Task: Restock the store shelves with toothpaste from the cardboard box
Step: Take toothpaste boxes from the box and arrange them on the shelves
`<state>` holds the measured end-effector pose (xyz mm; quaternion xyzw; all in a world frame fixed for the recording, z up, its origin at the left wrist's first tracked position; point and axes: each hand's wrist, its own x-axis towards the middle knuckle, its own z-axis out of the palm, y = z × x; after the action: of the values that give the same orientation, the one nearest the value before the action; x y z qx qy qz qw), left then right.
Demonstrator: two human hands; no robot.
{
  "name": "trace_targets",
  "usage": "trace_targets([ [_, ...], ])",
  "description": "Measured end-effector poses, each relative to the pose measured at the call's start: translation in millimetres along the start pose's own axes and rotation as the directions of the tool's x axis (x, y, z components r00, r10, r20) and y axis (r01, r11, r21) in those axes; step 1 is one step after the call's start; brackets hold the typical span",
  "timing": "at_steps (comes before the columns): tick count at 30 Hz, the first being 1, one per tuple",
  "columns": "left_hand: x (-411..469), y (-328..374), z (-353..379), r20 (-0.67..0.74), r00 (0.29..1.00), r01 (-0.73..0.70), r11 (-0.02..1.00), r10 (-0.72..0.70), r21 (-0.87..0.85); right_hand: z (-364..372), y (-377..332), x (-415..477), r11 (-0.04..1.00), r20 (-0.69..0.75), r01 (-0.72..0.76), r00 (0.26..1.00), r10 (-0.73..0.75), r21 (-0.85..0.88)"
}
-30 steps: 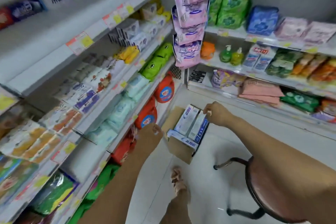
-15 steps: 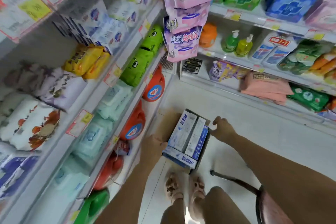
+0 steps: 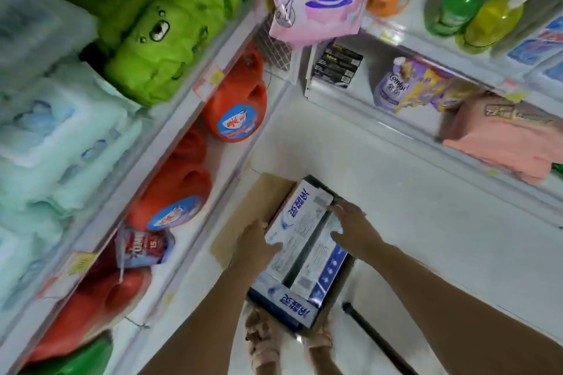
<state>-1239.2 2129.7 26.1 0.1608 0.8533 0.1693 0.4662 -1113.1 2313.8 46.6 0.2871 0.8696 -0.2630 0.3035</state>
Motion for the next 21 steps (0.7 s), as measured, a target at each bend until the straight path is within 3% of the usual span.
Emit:
trace_targets([
  [4,26.1,-4.3,25.4,-0.023,1.000,-0.014,0.994,0.016,0.105,11.8,5.9,29.6,0.985,-0.026,0.149,0.988,-0.152,-0.089],
  [10,44.7,-14.8,23.3,-0.011,0.999,-0.038,0.999,0.038,0.010,19.7,-1.8,52.7,0.933,-0.100,0.322,0.935,-0.340,-0.162],
  [21,21.8,-34.8,-39.6,-0.198,0.980,-0.028,0.967,-0.023,-0.252,31.3,-41.1,75.1,0.712,0.222,0.518,0.853,-0.473,-0.474],
])
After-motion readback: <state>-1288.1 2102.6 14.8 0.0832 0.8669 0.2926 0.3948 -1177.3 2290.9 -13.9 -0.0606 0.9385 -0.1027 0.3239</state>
